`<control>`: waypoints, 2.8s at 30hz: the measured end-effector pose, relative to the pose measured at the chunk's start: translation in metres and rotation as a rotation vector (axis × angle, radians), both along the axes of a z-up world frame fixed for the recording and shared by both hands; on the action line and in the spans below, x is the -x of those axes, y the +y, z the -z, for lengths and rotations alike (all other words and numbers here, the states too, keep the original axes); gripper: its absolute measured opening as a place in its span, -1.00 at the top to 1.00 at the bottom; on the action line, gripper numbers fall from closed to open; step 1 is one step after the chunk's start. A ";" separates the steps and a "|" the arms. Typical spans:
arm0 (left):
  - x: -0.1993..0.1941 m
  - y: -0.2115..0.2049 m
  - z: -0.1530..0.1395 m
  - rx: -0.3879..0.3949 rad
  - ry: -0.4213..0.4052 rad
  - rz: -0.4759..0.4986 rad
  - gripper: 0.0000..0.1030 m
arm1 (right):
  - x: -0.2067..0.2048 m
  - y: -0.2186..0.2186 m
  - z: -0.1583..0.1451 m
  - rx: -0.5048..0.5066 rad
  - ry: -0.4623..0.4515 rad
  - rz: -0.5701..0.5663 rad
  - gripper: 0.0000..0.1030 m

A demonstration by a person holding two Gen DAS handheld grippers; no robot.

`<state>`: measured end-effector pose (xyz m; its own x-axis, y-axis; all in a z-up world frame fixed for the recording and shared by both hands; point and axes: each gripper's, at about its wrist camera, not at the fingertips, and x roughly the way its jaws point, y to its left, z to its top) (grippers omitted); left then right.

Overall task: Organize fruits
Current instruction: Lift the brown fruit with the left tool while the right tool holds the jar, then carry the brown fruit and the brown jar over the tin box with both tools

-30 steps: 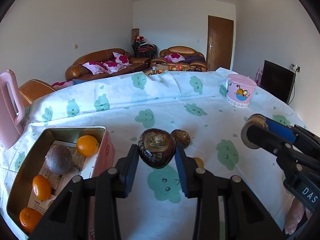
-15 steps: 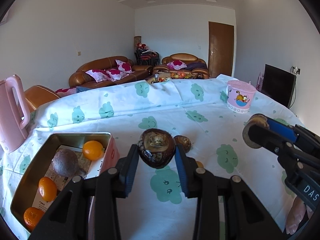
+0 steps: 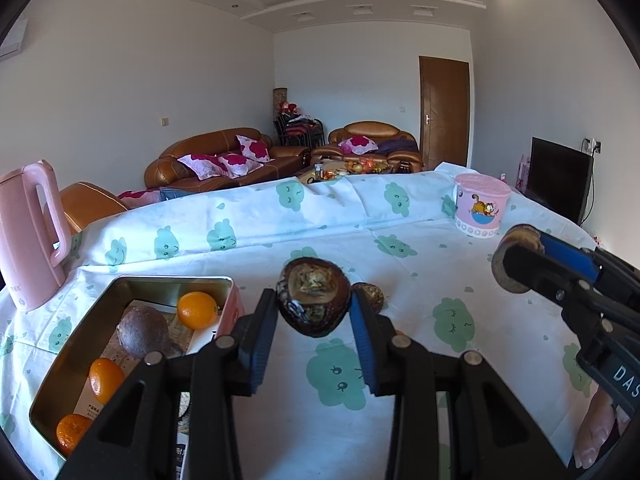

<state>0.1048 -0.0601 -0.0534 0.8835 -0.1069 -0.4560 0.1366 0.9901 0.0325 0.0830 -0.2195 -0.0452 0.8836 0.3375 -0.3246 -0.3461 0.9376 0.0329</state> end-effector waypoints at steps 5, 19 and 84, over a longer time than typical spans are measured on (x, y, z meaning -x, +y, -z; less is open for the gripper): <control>0.004 0.000 -0.002 -0.007 -0.017 -0.003 0.25 | 0.004 0.001 -0.002 0.005 -0.020 -0.001 0.36; 0.014 0.004 -0.003 -0.006 -0.026 -0.014 0.25 | 0.003 0.004 -0.001 0.021 -0.014 0.013 0.36; -0.006 0.143 0.008 0.010 0.143 -0.266 0.25 | -0.041 0.175 0.000 0.107 0.081 -0.304 0.35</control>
<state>0.1111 0.0827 -0.0612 0.8082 0.1148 -0.5776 -0.1250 0.9919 0.0222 0.1241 -0.0441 -0.0451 0.7176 0.5419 -0.4375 -0.6109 0.7914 -0.0218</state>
